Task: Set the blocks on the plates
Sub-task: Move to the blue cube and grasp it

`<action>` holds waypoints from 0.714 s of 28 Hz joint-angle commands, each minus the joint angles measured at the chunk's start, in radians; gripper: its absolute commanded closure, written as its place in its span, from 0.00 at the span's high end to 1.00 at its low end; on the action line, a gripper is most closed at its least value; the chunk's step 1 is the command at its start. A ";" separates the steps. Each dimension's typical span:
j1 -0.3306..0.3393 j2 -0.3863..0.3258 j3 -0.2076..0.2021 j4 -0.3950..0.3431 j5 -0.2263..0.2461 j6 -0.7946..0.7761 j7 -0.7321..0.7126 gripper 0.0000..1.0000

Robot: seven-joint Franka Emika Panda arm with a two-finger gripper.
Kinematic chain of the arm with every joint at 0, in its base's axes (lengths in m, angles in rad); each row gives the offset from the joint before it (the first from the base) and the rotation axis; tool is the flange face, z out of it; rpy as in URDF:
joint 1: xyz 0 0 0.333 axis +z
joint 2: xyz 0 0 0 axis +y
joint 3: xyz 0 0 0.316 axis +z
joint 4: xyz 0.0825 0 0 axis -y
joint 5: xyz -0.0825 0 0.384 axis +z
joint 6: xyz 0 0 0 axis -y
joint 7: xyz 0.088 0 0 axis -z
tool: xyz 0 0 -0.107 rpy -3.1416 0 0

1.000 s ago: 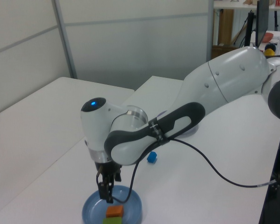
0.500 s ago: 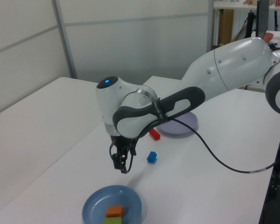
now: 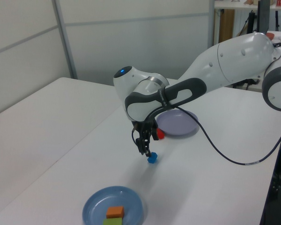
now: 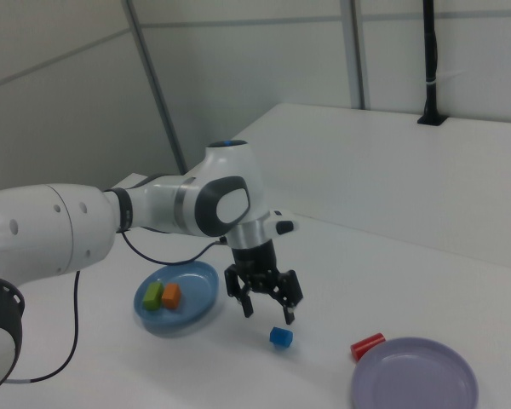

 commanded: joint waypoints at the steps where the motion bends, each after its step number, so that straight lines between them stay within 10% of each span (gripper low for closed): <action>1: -0.008 0.013 -0.016 -0.022 0.006 0.001 -0.029 0.88; 14: -0.008 0.062 -0.013 -0.034 0.006 0.095 0.020 0.81; 20: -0.008 0.068 -0.013 -0.034 0.001 0.112 0.012 0.27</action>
